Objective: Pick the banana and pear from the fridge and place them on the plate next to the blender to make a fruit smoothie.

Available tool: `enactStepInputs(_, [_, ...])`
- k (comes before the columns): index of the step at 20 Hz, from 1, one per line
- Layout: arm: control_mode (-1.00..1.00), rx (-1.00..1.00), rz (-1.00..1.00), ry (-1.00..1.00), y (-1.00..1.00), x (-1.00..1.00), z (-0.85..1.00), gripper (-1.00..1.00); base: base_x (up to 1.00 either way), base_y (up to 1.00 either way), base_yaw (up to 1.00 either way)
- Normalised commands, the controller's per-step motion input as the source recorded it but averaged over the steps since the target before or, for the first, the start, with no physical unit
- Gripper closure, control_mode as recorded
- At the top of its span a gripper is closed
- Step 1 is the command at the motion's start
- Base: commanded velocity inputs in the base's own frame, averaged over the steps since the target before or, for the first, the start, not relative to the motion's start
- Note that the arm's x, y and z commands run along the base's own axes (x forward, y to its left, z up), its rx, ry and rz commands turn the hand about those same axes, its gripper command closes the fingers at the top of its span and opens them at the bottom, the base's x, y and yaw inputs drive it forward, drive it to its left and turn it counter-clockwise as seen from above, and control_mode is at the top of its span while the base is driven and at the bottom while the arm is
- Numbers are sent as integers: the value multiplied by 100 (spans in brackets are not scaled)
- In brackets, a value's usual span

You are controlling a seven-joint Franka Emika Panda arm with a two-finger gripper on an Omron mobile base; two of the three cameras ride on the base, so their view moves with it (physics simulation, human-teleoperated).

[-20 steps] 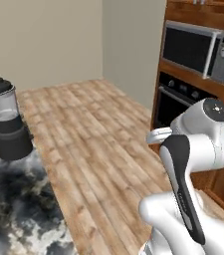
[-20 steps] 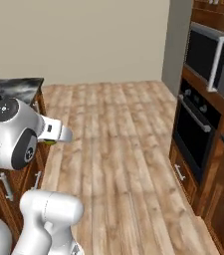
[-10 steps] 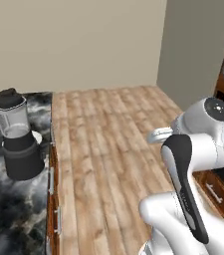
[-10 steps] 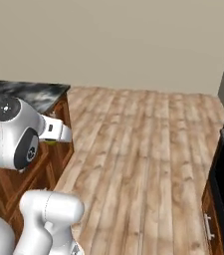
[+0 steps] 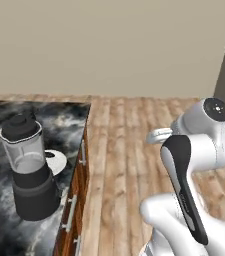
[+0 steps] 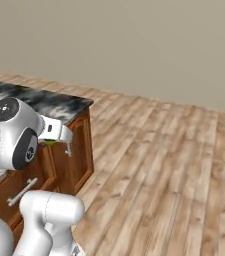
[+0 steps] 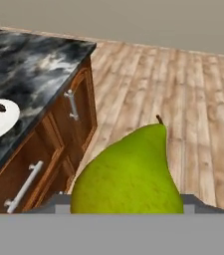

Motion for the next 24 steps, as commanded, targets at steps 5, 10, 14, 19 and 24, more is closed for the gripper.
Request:
enactStepInputs(5, [100,0,0,0,0,0,0,100,100,-11,66])
enactStepInputs(10, [100,0,0,0,0,0,0,100,90,-4,84])
enactStepInputs(14, [100,0,0,0,0,0,0,100,49,-2,96])
enactStepInputs(19, [100,0,0,0,0,0,0,100,24,-7,99])
enactStepInputs(24, [100,0,0,0,0,0,0,100,38,-79,64])
